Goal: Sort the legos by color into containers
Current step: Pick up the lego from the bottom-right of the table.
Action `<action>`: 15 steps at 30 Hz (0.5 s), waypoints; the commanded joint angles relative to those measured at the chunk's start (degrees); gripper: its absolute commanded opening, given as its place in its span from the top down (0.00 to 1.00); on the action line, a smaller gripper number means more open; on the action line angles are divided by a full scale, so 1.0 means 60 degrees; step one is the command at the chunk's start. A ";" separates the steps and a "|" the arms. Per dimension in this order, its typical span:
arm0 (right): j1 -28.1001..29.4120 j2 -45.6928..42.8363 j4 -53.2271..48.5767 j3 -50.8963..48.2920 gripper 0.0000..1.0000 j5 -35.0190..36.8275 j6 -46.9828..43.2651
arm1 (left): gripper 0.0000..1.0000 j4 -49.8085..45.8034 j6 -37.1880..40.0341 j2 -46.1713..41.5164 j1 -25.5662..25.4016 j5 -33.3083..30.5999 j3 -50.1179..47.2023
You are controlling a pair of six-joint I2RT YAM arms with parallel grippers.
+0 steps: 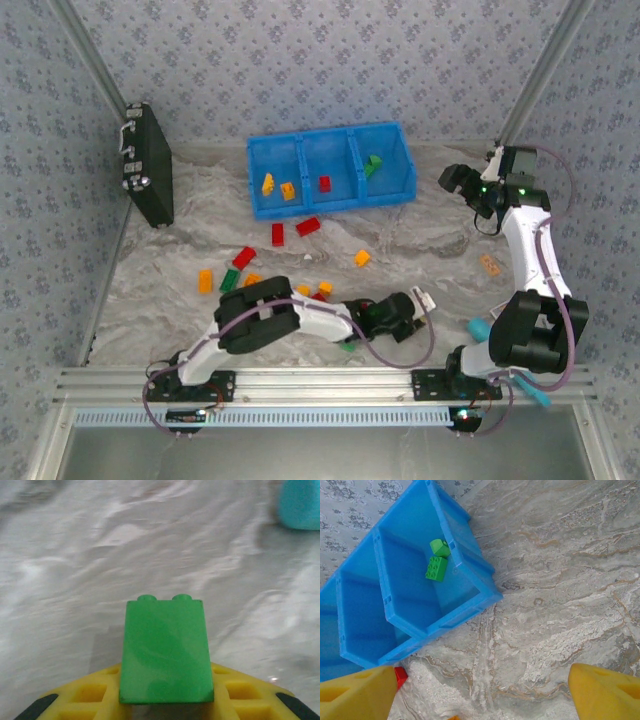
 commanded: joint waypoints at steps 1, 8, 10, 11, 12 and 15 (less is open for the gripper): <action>-0.0009 -0.0086 0.0154 0.0077 0.09 -0.0213 0.0208 | 0.66 -0.0269 0.0975 -0.1313 0.0465 -0.0761 -0.0176; 0.0146 -0.0277 0.0501 -0.0422 0.09 -0.0285 0.0447 | 0.64 -0.1234 0.3169 -0.2067 0.2039 -0.1246 0.1054; 0.0293 -0.0426 0.0778 -0.0970 0.09 -0.0269 0.0584 | 0.64 -0.1433 0.3830 -0.1848 0.2624 -0.1185 0.1757; 0.0398 -0.0505 0.0934 -0.1254 0.09 -0.0200 0.0662 | 0.64 -0.1531 0.4163 -0.1630 0.2934 -0.1185 0.2252; 0.0484 -0.0582 0.1099 -0.1497 0.09 -0.0202 0.0738 | 0.64 -0.1630 0.4479 -0.1339 0.3214 -0.1139 0.2789; 0.0741 -0.0901 0.1401 -0.1974 0.09 -0.0255 0.0919 | 0.64 -0.2065 0.5276 -0.0328 0.3835 -0.0912 0.4446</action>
